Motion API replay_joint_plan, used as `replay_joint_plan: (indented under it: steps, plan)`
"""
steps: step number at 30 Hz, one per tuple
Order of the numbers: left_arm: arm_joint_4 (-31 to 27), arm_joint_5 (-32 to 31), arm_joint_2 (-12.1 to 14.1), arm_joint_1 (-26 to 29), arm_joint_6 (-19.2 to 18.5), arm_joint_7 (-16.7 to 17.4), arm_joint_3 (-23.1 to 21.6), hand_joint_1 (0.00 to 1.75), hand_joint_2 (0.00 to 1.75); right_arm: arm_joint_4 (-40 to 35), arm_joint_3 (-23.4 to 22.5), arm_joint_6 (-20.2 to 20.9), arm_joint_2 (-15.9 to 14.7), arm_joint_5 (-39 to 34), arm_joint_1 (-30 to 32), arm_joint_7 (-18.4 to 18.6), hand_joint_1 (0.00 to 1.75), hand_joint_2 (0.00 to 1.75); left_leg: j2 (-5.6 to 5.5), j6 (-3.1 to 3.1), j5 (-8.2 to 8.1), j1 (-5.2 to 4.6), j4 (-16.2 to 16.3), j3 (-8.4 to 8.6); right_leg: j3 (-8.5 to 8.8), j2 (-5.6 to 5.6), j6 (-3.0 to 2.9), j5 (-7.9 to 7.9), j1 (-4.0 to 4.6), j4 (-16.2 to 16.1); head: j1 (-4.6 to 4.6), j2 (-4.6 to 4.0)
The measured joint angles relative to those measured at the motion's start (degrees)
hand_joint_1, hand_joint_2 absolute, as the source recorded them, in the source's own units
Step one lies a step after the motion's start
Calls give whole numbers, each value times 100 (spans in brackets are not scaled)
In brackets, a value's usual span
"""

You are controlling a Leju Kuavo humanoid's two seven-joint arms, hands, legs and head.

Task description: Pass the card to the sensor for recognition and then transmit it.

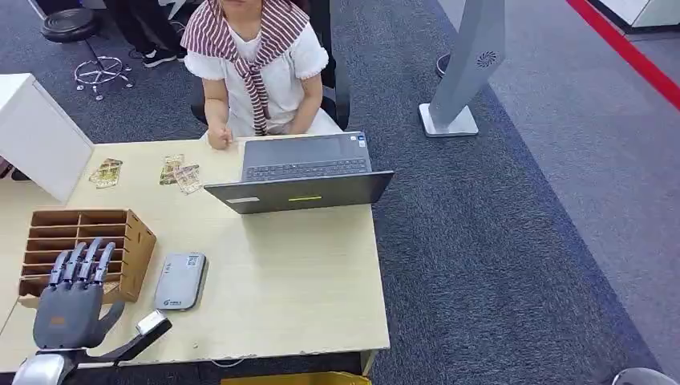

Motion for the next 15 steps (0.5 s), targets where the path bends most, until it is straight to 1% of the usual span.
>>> replay_joint_plan:
  steps: [15]
  plan:
    - [313,68,-2,-123,20,94,321,0,175,0,2,44,0,114,-11,0,0,175,1,0,0,0,0,0,0,1,0,0,0,0,-2,2]
